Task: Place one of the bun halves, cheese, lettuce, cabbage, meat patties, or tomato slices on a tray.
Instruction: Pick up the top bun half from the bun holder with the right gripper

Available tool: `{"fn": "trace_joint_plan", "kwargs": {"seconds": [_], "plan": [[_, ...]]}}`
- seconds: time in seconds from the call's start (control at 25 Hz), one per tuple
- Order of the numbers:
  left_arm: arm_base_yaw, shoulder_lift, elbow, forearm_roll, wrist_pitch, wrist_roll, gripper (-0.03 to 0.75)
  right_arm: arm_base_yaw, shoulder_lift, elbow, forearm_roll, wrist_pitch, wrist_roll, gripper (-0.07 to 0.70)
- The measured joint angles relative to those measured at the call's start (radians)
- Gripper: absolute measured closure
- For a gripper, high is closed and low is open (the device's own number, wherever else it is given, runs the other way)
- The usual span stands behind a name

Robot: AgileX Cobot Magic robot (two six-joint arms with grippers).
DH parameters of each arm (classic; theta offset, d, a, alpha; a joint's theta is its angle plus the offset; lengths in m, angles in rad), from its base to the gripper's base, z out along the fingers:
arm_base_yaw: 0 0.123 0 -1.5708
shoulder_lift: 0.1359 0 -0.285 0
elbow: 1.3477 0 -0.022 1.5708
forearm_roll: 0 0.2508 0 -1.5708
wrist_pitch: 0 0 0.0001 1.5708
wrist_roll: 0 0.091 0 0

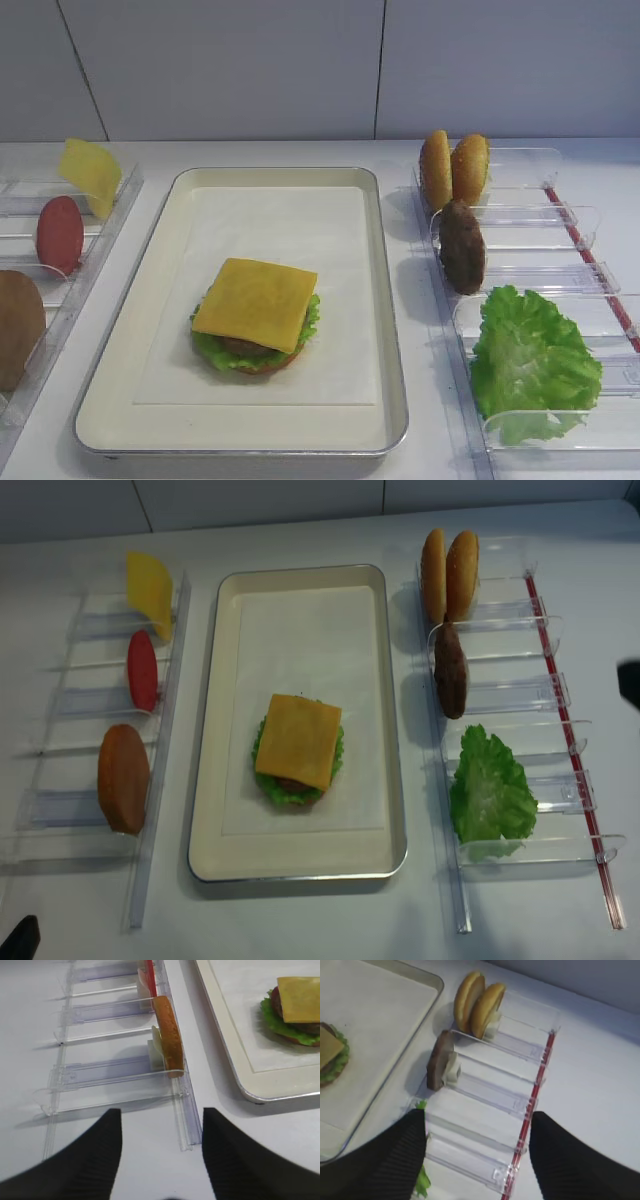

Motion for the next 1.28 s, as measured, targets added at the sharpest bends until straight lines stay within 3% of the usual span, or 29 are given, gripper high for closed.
{"fn": "trace_joint_plan", "kwargs": {"seconds": [0.16,0.48,0.68,0.92,1.28], "plan": [[0.000,0.000,0.000,0.000,0.000,0.000,0.356,0.000,0.189,-0.171,0.073,-0.007,-0.057,0.162],[0.000,0.000,0.000,0.000,0.000,0.000,0.356,0.028,0.557,-0.482,0.135,0.021,-0.069,0.162],[0.000,0.000,0.000,0.000,0.000,0.000,0.356,0.123,0.773,-0.652,0.078,0.032,0.042,0.163],[0.000,0.000,0.000,0.000,0.000,0.000,0.356,0.135,0.987,-0.802,0.044,0.067,0.181,0.163],[0.000,0.000,0.000,0.000,0.000,0.000,0.356,0.137,1.158,-0.865,-0.009,0.086,0.340,0.167]]}}
